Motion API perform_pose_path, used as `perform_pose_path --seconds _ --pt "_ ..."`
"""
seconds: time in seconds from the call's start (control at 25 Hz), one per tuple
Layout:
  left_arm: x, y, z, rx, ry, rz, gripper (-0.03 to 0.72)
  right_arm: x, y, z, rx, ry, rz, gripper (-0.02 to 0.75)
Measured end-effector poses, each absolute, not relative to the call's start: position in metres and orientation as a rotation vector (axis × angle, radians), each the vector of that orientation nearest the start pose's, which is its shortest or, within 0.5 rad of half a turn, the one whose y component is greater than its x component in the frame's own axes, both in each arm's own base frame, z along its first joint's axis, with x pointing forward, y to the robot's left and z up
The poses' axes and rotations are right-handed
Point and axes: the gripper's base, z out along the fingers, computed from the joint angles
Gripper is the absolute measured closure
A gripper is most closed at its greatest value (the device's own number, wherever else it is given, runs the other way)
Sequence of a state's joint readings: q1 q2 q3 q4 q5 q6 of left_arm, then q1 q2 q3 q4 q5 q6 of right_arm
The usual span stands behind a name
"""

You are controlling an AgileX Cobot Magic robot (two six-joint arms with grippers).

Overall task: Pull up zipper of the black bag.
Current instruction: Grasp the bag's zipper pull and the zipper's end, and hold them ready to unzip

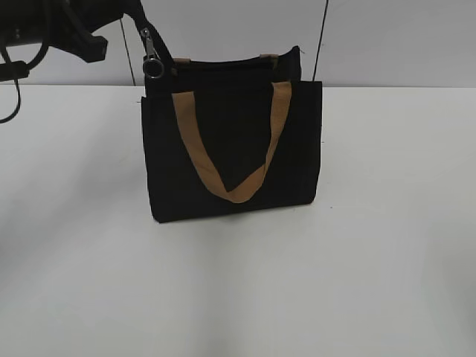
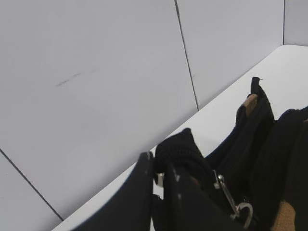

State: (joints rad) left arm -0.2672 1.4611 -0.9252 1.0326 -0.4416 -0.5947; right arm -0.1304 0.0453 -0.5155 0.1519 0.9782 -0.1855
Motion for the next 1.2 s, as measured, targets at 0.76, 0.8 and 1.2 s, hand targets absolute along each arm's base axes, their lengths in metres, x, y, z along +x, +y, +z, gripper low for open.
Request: perform_pose_path --seconds 0.76,0.8,1.2 --pt "0.306 -0.118 0.302 0.808 1.573 -0.25 0.671 0.172 0.039 0.329 -0.631 1.911 0.375 0.329" --pt "0.306 -0.118 0.302 0.808 1.573 -0.25 0.671 0.181 0.043 0.329 -0.664 1.91 0.386 0.329" --pt "0.306 -0.118 0.302 0.808 1.573 -0.251 0.671 0.273 0.131 0.319 -0.909 1.895 0.506 0.329"
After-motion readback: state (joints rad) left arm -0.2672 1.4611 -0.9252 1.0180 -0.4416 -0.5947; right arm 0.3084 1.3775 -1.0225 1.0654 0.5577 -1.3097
